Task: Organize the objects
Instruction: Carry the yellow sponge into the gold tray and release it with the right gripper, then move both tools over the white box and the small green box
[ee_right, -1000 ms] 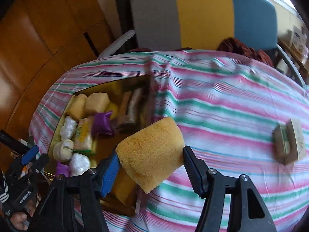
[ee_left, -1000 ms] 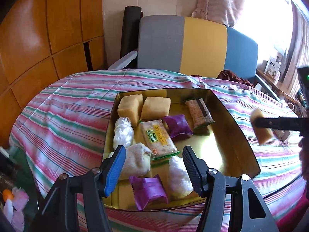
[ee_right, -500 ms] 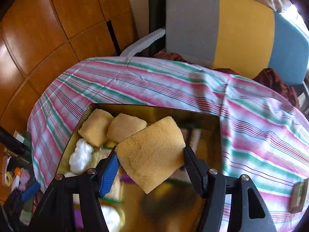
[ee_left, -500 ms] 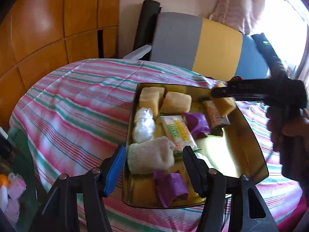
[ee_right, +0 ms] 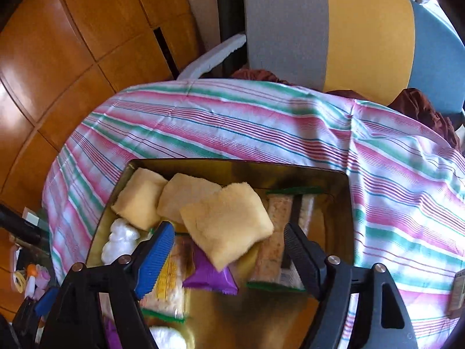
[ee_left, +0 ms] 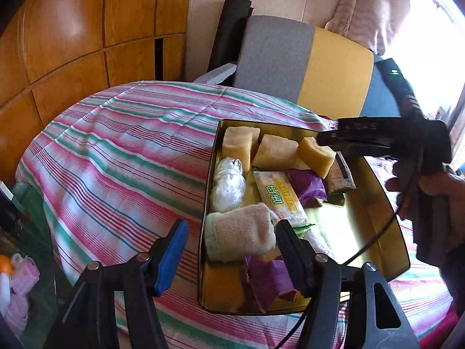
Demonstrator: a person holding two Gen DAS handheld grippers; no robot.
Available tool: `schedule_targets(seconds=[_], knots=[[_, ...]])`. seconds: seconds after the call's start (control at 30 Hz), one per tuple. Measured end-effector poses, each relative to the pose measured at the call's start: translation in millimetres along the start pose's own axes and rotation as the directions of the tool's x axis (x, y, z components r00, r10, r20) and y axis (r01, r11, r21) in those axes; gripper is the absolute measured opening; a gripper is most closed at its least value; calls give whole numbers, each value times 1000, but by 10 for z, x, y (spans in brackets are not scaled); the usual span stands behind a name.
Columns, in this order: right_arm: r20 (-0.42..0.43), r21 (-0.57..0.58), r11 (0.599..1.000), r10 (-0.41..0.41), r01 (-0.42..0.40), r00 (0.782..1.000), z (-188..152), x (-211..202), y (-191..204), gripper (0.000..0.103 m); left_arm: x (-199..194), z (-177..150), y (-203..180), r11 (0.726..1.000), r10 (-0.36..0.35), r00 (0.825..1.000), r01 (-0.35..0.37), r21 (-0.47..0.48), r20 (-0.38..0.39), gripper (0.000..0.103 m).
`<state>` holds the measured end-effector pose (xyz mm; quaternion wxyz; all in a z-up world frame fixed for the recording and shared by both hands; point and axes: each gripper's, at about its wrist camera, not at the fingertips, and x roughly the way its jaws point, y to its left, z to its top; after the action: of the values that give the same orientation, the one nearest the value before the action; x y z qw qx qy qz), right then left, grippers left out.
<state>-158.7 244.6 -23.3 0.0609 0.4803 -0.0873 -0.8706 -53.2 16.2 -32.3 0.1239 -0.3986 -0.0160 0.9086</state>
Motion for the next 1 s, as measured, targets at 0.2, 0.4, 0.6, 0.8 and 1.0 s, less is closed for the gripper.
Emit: schedule_targets(seconds=[0.2, 0.4, 0.6, 0.8, 1.0], knots=[[32, -27, 1000, 17, -16, 999, -316, -391, -32, 79, -93, 17, -92, 1000, 7, 1000, -8, 27, 25, 66], [66, -48, 999, 5, -2, 998, -657, -738, -105, 79, -211, 14, -211, 998, 7, 999, -9, 66, 45, 66], [92, -31, 999, -27, 30, 995, -926, -1019, -294, 79, -307, -11, -339, 994, 0, 998, -6, 107, 57, 69], [101, 12, 997, -78, 78, 992, -1109, -1220, -611, 79, -356, -36, -498, 989, -14, 998, 6, 150, 58, 70], [109, 80, 986, -156, 148, 982, -1248, -1429, -1047, 79, -381, -42, -682, 980, -36, 998, 24, 196, 57, 72]])
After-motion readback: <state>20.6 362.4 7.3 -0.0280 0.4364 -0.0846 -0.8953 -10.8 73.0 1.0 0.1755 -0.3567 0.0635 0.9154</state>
